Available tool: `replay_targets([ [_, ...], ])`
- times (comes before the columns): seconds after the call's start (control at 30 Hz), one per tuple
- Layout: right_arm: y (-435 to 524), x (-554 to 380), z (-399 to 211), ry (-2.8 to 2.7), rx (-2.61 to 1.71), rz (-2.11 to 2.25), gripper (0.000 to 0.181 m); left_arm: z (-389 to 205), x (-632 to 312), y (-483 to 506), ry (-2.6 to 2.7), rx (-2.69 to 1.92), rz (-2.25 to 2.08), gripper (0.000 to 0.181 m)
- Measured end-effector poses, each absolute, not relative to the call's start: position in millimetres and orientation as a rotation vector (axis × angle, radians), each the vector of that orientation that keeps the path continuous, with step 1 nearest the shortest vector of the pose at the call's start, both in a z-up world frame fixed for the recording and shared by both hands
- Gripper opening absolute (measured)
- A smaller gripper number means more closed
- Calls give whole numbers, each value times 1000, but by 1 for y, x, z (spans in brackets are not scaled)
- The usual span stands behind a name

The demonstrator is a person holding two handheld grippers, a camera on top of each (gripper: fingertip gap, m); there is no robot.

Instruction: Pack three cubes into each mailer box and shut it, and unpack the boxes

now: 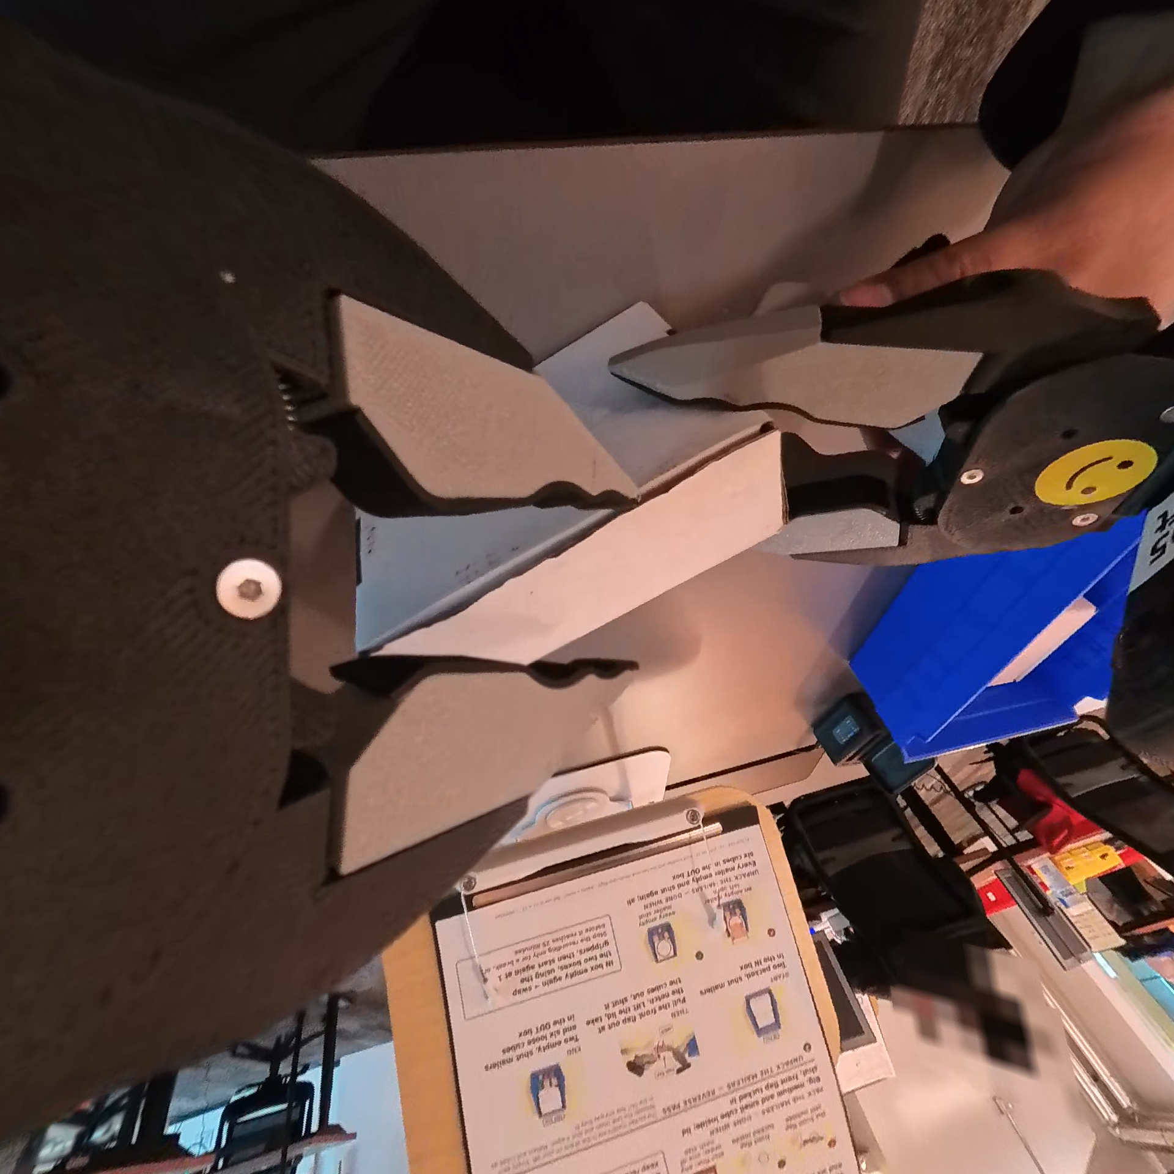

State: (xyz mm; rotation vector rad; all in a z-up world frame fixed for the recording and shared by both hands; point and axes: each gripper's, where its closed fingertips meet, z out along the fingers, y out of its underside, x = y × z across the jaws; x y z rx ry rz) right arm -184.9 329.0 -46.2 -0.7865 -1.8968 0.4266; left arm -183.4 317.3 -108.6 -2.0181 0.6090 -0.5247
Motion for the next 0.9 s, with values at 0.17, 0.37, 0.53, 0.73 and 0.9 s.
replay_targets([
  [0.17,327,-187,-48,-1894,-739,372,28,-108,-186,320,564,-2027,-538,70],
  [0.37,326,-195,-48,-1855,-666,173,19,-107,-192,321,500,-2044,-561,69],
  [0.53,328,-199,-43,-1804,-610,35,18,-108,-196,321,489,-2062,-535,69],
  [0.73,323,-208,-37,-1728,-564,-22,0,-104,-198,319,465,-2044,-586,70],
  [0.9,322,-210,-34,-1724,-602,48,1,-101,-201,318,484,-2040,-550,69],
])
